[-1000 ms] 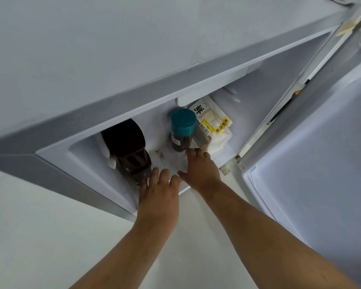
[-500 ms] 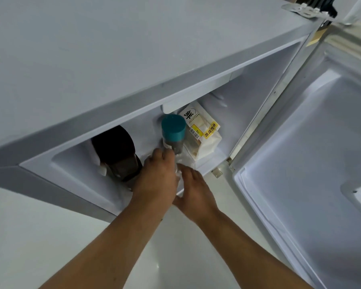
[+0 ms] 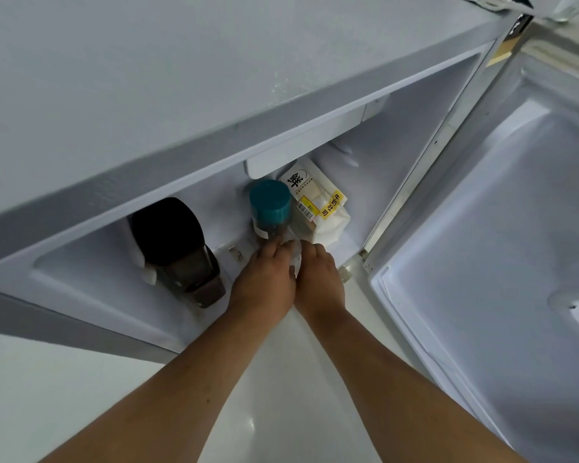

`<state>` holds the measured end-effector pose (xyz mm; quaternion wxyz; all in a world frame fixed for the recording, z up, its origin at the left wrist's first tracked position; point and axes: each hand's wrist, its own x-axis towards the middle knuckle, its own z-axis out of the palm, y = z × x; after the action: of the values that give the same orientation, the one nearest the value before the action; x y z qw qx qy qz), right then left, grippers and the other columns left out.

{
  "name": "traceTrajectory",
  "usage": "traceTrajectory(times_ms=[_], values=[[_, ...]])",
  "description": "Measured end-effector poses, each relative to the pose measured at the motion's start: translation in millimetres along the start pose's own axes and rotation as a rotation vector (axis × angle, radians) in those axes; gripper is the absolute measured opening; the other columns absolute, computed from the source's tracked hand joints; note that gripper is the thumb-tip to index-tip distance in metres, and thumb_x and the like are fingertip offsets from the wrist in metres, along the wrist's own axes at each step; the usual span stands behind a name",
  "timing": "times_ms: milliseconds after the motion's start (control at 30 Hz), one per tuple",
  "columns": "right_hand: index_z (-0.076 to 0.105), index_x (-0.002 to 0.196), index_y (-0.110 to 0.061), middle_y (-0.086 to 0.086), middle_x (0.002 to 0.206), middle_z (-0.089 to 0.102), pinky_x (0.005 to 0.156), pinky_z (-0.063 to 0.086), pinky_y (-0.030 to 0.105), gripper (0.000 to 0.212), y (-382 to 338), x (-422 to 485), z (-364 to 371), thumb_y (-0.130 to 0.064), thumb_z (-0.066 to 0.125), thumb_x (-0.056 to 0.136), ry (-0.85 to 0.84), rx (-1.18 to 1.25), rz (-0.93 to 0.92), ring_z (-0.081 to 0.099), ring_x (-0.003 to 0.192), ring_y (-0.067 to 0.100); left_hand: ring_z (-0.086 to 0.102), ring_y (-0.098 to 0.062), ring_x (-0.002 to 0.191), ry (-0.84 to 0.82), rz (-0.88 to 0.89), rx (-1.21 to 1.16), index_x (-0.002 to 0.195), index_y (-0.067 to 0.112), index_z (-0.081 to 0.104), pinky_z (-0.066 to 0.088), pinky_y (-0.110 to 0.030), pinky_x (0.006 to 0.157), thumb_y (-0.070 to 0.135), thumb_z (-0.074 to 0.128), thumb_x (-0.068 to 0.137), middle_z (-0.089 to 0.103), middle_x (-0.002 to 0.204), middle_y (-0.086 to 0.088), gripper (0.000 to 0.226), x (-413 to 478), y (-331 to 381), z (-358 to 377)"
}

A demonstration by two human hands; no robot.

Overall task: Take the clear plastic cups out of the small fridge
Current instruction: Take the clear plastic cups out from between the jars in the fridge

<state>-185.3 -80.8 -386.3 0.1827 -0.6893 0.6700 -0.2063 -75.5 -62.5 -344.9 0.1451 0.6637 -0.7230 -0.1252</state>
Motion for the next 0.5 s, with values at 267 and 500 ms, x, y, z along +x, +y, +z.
traceTrajectory(times_ms=[267,500], values=[[0.046,0.142,-0.026,-0.005,0.129,0.057,0.086,0.048,0.027,0.063,0.6,-39.4,-33.4,-0.048,0.069,0.088,0.033,0.063,-0.079,0.053,0.116,0.014,0.072,-0.015,0.084,0.266,-0.527,-0.933,0.092,0.034,0.067,0.059,-0.031,0.070,0.047,0.054,0.096,0.075,0.094,0.007,0.019,-55.7,16.9,-41.9],[0.065,0.102,-0.027,-0.016,0.077,0.062,0.059,0.050,0.026,0.032,-113.9,-0.7,-70.7,-0.056,0.052,0.095,-0.051,0.326,-0.165,0.060,0.068,0.000,0.071,-0.012,0.059,0.606,-0.963,-1.500,0.090,0.027,0.072,0.054,-0.023,0.048,0.073,0.046,0.091,0.078,0.076,0.004,0.054,-53.9,18.6,-82.0]])
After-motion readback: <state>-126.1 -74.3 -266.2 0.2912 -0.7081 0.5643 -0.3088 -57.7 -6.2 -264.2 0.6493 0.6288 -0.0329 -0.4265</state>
